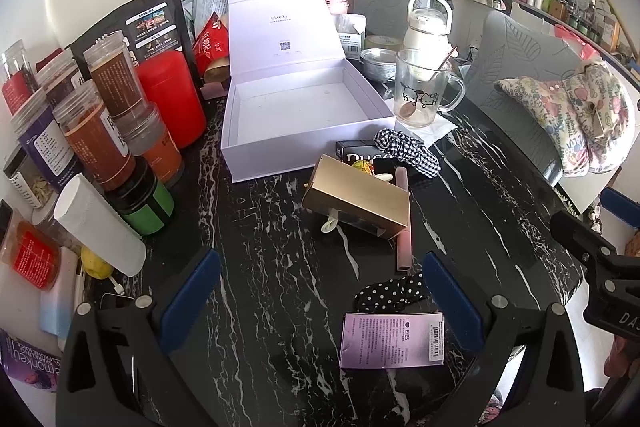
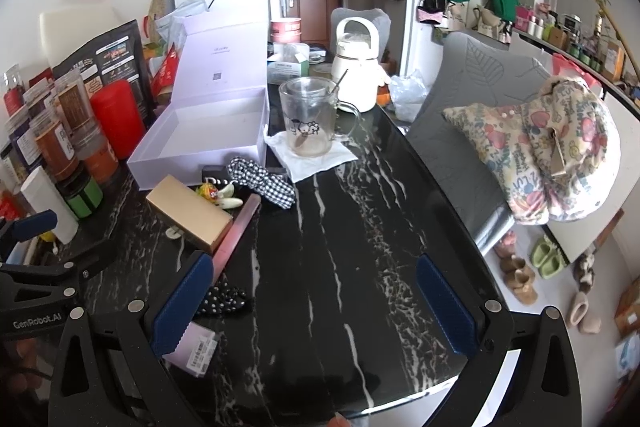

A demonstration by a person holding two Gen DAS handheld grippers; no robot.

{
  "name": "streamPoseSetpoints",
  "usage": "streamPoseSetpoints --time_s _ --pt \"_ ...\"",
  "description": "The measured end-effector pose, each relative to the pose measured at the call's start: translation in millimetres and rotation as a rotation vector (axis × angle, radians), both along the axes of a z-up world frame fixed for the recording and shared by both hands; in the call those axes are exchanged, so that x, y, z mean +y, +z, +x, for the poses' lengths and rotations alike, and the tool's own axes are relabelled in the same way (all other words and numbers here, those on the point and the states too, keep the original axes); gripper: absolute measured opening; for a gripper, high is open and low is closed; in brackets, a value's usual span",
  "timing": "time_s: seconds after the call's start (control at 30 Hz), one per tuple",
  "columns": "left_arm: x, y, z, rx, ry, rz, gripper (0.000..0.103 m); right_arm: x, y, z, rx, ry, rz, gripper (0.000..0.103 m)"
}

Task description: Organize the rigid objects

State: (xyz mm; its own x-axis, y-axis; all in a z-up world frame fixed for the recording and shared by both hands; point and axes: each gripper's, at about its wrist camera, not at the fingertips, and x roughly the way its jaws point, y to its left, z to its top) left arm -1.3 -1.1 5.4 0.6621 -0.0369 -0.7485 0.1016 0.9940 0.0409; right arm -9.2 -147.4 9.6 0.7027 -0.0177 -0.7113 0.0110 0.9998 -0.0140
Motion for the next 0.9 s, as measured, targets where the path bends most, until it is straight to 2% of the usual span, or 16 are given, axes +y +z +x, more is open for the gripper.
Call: streamPoseSetpoints --time_s 0.9 --pt "-0.2 -0.9 1.7 0.01 -0.004 -0.005 0.103 -1.7 -6.0 0.9 0.014 -0.005 -0.004 0.103"
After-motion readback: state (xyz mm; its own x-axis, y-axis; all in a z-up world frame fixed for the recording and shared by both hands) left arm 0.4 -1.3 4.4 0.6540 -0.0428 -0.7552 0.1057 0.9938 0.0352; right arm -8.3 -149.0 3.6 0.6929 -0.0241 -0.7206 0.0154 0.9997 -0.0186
